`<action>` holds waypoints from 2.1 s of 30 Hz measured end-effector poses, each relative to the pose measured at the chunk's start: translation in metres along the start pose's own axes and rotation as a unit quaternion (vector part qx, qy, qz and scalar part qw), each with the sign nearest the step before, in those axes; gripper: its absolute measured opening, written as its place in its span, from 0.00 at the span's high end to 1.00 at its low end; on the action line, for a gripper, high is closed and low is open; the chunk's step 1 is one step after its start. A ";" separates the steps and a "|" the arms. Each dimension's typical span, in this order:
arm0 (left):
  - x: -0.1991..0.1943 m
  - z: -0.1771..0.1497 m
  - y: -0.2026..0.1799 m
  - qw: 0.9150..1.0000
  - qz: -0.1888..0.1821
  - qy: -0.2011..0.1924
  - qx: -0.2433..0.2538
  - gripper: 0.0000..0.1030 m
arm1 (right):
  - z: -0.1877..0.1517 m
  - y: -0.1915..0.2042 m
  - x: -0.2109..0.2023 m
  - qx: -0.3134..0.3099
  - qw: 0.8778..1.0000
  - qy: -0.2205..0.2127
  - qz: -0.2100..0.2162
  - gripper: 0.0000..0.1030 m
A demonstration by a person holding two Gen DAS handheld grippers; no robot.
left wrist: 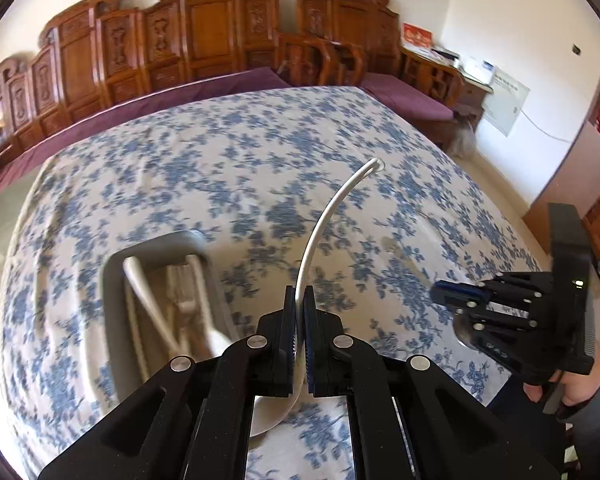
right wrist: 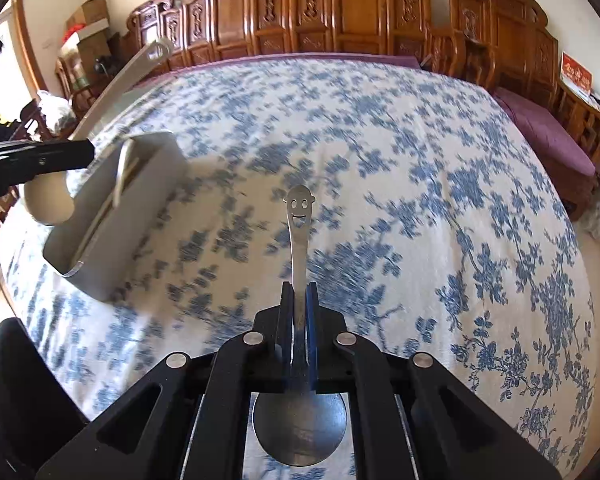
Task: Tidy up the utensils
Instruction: 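Carry the white plastic spoon into the tray with the left gripper, then open the left gripper to release the white spoon in the tray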
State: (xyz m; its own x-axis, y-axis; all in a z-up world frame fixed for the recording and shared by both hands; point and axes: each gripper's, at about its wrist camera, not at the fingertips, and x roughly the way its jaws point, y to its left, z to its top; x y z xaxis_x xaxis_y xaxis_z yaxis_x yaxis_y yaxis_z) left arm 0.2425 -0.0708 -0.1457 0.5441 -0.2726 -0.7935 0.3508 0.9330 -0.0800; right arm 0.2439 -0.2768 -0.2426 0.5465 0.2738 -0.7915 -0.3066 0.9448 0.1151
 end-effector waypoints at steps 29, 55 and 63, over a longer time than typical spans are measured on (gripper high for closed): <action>0.052 -0.034 0.095 0.991 0.065 0.062 -0.098 0.97 | 0.018 0.047 -0.008 -0.026 0.998 -0.017 0.054 0.93; 0.020 -0.037 0.107 0.991 0.071 0.045 -0.101 0.92 | 0.050 0.099 -0.001 -0.046 0.994 -0.030 0.099 0.93; -0.021 -0.042 0.119 0.992 0.086 0.014 -0.087 0.91 | 0.069 0.140 0.010 -0.062 0.991 -0.032 0.116 0.93</action>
State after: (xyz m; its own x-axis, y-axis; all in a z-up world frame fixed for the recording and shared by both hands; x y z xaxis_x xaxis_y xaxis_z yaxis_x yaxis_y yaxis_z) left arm 0.2411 0.0556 -0.1635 0.5618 -0.1015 -0.8210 0.1164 0.9923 -0.0431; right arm 0.2602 -0.1295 -0.1928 0.4972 0.4947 -0.7128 -0.5203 0.8274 0.2114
